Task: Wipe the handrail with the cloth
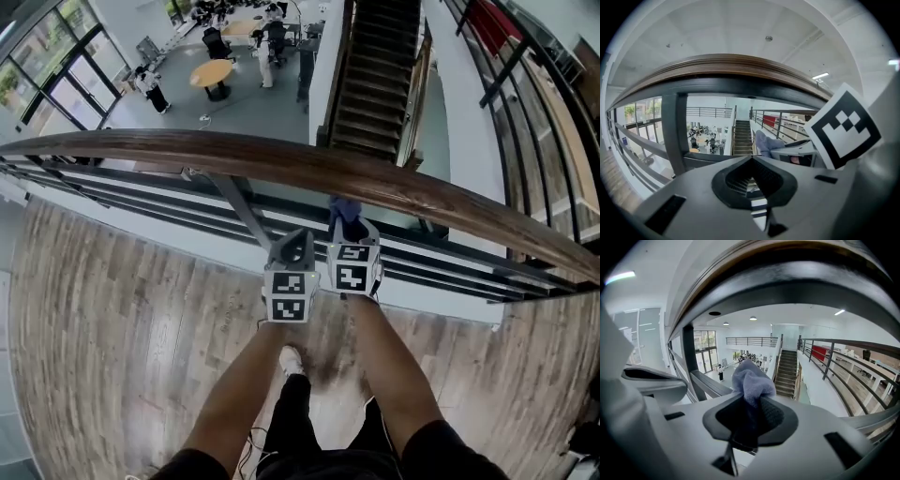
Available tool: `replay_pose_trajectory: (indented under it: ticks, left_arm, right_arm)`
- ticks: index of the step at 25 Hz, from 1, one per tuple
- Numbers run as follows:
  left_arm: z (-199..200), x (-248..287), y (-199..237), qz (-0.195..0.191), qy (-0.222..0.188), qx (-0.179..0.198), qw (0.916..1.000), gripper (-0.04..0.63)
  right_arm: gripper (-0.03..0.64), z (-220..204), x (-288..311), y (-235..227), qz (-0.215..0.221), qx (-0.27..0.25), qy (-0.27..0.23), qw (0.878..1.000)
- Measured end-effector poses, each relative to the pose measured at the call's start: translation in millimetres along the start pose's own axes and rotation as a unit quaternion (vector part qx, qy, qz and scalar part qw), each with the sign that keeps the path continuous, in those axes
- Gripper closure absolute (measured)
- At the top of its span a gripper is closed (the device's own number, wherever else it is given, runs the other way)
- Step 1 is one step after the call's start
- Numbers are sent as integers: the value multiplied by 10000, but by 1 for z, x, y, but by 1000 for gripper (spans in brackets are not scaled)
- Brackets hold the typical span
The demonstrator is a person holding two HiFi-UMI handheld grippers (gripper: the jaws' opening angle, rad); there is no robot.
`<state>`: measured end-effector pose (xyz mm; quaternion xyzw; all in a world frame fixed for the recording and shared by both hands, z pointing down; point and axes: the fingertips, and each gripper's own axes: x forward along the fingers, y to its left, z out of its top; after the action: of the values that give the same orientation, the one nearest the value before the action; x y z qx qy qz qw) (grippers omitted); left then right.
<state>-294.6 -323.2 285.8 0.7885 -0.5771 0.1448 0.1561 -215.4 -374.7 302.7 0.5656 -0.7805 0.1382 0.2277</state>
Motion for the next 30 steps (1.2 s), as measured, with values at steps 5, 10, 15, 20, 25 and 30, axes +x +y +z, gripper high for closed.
replay_pose_trajectory:
  ticks: [5, 10, 15, 20, 25, 30]
  left_arm:
    - [5, 17, -69, -251, 12, 46, 9997, 594]
    - [10, 34, -133, -504, 72, 16, 9987, 594]
    - [15, 49, -207, -804, 131, 216, 9964, 594]
    - [17, 70, -292, -1142, 158, 366, 9927, 594]
    - [19, 89, -370, -1383, 177, 315, 9897, 594]
    - [21, 104, -424, -1557, 232, 382, 9868, 594]
  right_arm:
    - [537, -15, -24, -61, -141, 76, -10, 9999]
    - [537, -33, -51, -127, -334, 246, 69, 9991]
    - [537, -51, -82, -200, -570, 385, 121, 9976]
    - [537, -77, -113, -280, -806, 523, 211, 9952]
    - [537, -98, -142, -352, -1033, 646, 265, 9922]
    - [537, -115, -166, -413, -1233, 612, 337, 9899]
